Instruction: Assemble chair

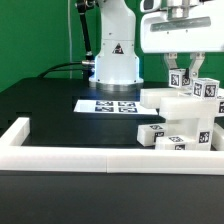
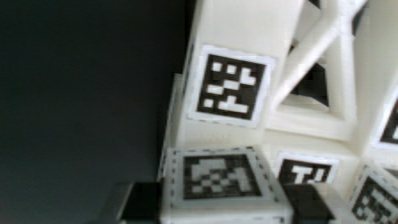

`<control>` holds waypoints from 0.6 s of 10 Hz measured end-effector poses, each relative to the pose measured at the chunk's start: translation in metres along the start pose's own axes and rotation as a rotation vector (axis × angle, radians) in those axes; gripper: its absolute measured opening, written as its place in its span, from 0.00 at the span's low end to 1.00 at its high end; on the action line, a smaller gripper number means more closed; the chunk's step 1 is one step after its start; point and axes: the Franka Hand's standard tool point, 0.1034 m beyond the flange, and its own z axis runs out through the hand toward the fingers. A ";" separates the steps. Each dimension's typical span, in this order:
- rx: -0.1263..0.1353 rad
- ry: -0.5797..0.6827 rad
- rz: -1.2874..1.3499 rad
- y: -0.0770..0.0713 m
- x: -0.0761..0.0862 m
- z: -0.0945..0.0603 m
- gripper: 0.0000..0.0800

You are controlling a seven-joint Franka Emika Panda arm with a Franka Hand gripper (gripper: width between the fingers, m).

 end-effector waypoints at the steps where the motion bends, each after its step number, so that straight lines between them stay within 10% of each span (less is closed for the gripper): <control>1: 0.000 -0.001 0.006 0.000 0.000 0.000 0.48; 2: 0.000 -0.001 -0.011 0.000 0.000 0.000 0.48; 3: -0.001 -0.001 -0.045 0.000 0.000 0.000 0.72; 6: -0.002 -0.001 -0.213 -0.001 -0.003 0.000 0.79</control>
Offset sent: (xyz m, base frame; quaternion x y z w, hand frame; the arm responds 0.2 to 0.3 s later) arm 0.0027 -0.0010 0.0007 -0.0137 0.0112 -0.0500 0.9986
